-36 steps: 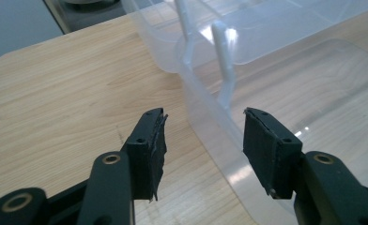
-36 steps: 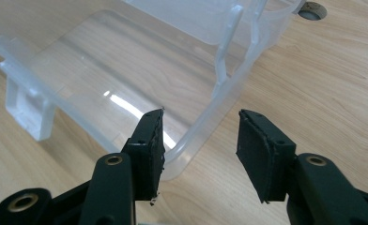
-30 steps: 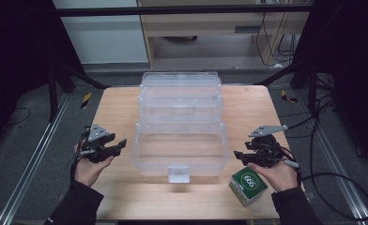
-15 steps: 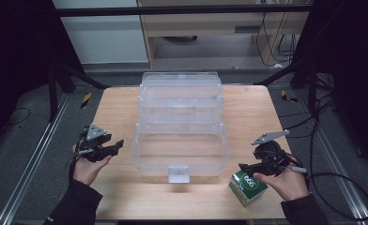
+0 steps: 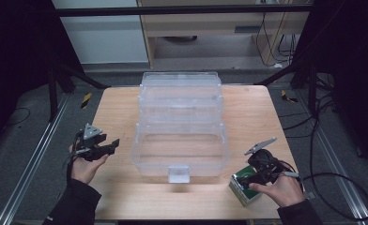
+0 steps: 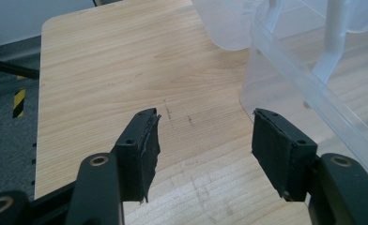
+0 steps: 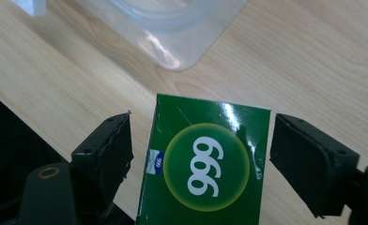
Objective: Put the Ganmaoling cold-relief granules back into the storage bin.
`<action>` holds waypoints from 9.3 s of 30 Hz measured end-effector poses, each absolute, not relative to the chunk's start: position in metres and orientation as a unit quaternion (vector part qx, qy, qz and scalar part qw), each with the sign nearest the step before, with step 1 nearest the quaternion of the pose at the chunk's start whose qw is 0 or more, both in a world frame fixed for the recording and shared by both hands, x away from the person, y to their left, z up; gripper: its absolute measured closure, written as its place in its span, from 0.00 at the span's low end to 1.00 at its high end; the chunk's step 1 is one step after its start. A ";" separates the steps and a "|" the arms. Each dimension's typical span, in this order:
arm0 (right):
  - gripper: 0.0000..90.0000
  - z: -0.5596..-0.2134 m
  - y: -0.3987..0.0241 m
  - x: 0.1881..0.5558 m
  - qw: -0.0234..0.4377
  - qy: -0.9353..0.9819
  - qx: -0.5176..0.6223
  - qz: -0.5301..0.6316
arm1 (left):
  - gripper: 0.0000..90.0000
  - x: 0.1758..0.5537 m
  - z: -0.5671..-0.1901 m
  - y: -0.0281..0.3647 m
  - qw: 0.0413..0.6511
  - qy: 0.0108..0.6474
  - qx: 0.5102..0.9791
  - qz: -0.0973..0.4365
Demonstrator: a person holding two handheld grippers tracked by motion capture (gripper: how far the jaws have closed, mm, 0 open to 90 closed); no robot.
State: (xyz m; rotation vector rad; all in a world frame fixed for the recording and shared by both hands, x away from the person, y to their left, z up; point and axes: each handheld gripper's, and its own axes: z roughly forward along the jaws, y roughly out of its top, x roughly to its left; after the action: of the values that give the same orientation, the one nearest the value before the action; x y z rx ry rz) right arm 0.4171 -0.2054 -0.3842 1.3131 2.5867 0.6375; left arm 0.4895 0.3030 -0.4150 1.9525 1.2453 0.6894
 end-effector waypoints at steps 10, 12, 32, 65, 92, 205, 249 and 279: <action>0.17 -0.397 -0.202 0.417 0.064 0.874 0.448 0.175 | 0.46 0.490 -0.417 0.304 0.349 0.486 0.756 0.265; 0.16 -0.400 -0.201 0.417 0.060 0.876 0.449 0.169 | 0.45 0.490 -0.418 0.304 0.348 0.487 0.757 0.263; 0.10 -0.413 -0.202 0.422 0.050 0.873 0.466 0.139 | 0.45 0.490 -0.421 0.300 0.340 0.482 0.765 0.257; 0.18 -0.421 -0.198 0.435 0.017 0.874 0.478 0.084 | 0.45 0.491 -0.423 0.299 0.336 0.479 0.771 0.252; 0.19 -0.369 -0.213 0.435 0.072 0.864 0.476 0.146 | 0.44 0.493 -0.428 0.298 0.326 0.482 0.775 0.247; 0.19 -0.318 -0.114 0.521 0.052 0.984 0.043 0.163 | 0.44 0.495 -0.435 0.296 0.315 0.479 0.784 0.240; 0.19 -0.369 -0.100 0.530 0.054 0.992 -0.004 0.112 | 0.44 0.496 -0.437 0.295 0.309 0.477 0.788 0.238; 0.18 -0.385 -0.102 0.529 0.061 0.991 0.014 0.119 | 0.44 0.496 -0.438 0.294 0.307 0.474 0.790 0.237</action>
State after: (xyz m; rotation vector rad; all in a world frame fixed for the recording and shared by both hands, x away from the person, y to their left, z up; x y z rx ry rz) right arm 0.5293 -0.1019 -0.3846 0.0432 2.9980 0.3589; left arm 0.4956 0.2940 -0.4377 2.0908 1.2545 0.6274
